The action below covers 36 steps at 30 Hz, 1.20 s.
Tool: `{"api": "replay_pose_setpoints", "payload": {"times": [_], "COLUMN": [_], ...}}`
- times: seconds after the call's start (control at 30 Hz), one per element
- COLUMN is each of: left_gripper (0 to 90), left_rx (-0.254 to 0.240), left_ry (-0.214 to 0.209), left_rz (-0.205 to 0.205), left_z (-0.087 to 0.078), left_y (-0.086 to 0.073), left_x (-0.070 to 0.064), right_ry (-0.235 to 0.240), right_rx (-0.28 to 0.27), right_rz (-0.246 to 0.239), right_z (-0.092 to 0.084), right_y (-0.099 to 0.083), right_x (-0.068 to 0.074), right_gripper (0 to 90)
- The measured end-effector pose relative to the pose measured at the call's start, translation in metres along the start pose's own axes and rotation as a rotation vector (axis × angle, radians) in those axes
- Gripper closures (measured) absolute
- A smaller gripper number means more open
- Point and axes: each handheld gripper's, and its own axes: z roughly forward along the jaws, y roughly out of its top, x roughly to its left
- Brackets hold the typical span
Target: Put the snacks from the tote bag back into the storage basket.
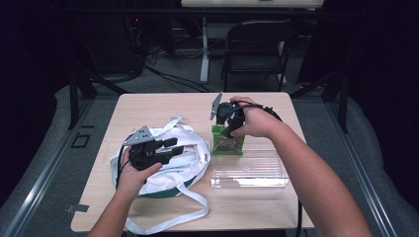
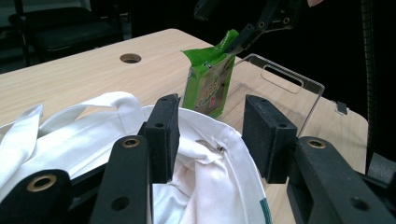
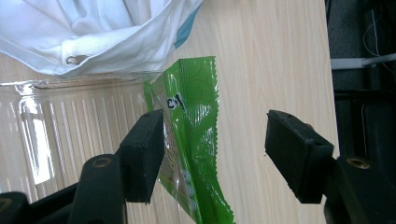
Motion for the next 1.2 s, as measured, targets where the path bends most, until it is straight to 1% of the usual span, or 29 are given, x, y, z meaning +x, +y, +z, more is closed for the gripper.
{"api": "replay_pose_setpoints", "payload": {"times": [0.17,0.37,0.47,0.53,0.6,0.73,0.77,0.87,0.9,0.93,0.97,1.0,1.03,1.07,1.1,1.13,1.17,1.2], "left_gripper": [56.4,56.3,56.3,56.4,56.3,56.4,56.4,56.3,56.4,56.3,56.4,56.4,56.4,56.2,56.1,56.0,56.0,55.9], "left_rx": [-0.002,0.001,-0.003,-0.009,-0.008,-0.005,-0.005,0.001,0.004,0.004,0.000,-0.001,-0.004,-0.004,-0.002,-0.002,-0.001,0.000], "left_ry": [-0.002,0.003,0.000,0.001,0.002,0.003,0.003,0.002,0.006,0.006,0.008,0.009,0.007,0.007,0.006,0.006,0.007,0.007], "left_rz": [-0.003,0.000,-0.001,-0.005,-0.007,-0.005,-0.005,-0.008,-0.006,-0.006,-0.007,-0.007,-0.006,-0.006,-0.007,-0.007,-0.007,-0.006], "left_z": [0.001,0.001,0.000,0.000,0.000,0.000,0.000,-0.001,-0.001,-0.001,-0.002,-0.002,-0.002,-0.002,-0.002,-0.002,-0.001,-0.001], "left_y": [0.000,-0.001,-0.001,-0.001,-0.001,-0.001,-0.001,-0.001,-0.001,-0.001,-0.001,-0.001,-0.002,-0.002,-0.002,-0.002,-0.002,-0.002], "left_x": [0.000,0.000,0.000,0.000,0.000,0.000,0.000,0.001,0.001,0.001,0.002,0.002,0.002,0.002,0.002,0.002,0.002,0.002], "right_ry": [-0.007,-0.010,-0.011,-0.012,-0.017,-0.046,-0.046,-0.055,-0.068,-0.068,-0.082,-0.082,-0.092,-0.092,-0.102,-0.102,-0.106,-0.112], "right_rx": [0.000,-0.026,-0.028,-0.036,-0.036,-0.047,-0.047,-0.067,-0.075,-0.075,-0.086,-0.086,-0.100,-0.100,-0.116,-0.116,-0.118,-0.138], "right_rz": [0.011,0.042,0.044,0.049,0.048,0.072,0.072,0.096,0.111,0.111,0.142,0.142,0.163,0.163,0.191,0.191,0.203,0.236], "right_z": [-0.005,-0.011,-0.014,-0.020,-0.022,-0.031,-0.031,-0.036,-0.038,-0.038,-0.041,-0.041,-0.042,-0.042,-0.044,-0.044,-0.045,-0.047], "right_y": [-0.003,-0.006,-0.007,-0.009,-0.010,-0.012,-0.012,-0.014,-0.015,-0.015,-0.017,-0.017,-0.019,-0.019,-0.022,-0.022,-0.022,-0.024], "right_x": [-0.001,-0.003,-0.003,-0.001,0.000,0.004,0.004,0.008,0.010,0.010,0.014,0.014,0.017,0.017,0.019,0.019,0.019,0.022], "right_gripper": [37.8,37.8,37.8,37.9,38.0,38.4,38.4,39.7,40.9,40.9,41.3,41.3,42.2,42.2,43.2,43.2,43.5,44.8]}}
